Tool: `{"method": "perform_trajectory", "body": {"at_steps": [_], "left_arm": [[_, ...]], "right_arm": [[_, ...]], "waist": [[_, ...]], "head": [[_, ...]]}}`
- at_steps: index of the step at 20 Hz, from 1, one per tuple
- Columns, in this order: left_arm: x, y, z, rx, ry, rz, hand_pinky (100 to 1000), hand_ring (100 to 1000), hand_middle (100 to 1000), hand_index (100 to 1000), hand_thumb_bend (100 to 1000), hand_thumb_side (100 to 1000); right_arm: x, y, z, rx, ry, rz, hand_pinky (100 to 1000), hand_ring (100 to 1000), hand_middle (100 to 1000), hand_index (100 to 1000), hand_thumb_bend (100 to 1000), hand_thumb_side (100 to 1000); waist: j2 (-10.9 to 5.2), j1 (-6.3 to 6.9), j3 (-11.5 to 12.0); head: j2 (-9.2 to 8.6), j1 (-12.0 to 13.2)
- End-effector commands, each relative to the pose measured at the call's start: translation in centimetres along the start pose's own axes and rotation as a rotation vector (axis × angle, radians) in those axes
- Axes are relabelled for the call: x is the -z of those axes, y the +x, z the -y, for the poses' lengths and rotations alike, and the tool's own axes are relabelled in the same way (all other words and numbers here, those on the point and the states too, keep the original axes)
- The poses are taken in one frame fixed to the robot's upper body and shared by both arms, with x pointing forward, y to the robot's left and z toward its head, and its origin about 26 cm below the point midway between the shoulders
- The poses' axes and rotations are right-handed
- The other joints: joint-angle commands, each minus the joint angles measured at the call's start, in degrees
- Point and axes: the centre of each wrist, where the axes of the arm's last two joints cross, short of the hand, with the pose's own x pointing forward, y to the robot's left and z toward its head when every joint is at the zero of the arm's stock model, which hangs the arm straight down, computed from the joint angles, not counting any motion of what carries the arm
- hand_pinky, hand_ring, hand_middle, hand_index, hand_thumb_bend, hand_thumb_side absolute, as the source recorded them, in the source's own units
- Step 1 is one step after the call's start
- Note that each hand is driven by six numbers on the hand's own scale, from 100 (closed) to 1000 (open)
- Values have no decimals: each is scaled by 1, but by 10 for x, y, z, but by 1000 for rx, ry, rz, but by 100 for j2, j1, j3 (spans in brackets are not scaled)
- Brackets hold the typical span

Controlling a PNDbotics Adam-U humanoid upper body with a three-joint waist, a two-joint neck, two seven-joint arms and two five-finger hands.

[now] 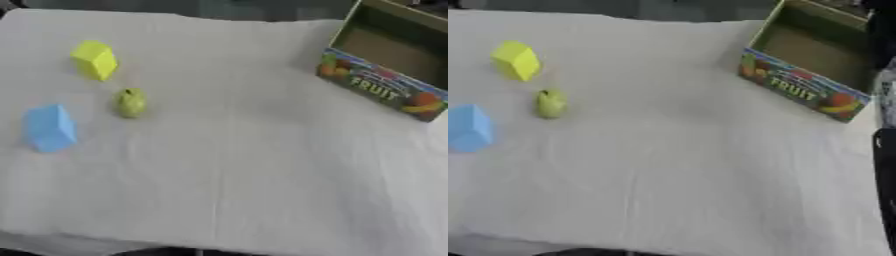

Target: Pick up the objects with one hand, pass them to the other hand, and then place them into the box on the other side of the table.

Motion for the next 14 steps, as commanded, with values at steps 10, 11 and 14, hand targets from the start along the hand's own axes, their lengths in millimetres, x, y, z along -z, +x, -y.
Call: {"method": "perform_trajectory", "body": {"at_steps": [10, 11, 14], "left_arm": [[101, 73, -33, 539, -610, -4, 738, 749, 740, 862, 266, 533], [103, 79, -32, 572, -671, -25, 745, 757, 745, 863, 280, 549], [103, 90, -22, 658, -850, -73, 755, 770, 753, 866, 308, 583]], "right_arm": [[6, 6, 8, -68, 37, 16, 1000, 1000, 859, 890, 100, 579], [6, 6, 8, -73, 40, 15, 1000, 1000, 859, 891, 100, 579], [6, 4, 8, -82, 50, 11, 1000, 1000, 859, 891, 100, 579]], "waist": [[-145, 121, 18], [-142, 134, 20], [-130, 170, 9]], "head": [[-20, 43], [-22, 52], [-38, 75]]}}
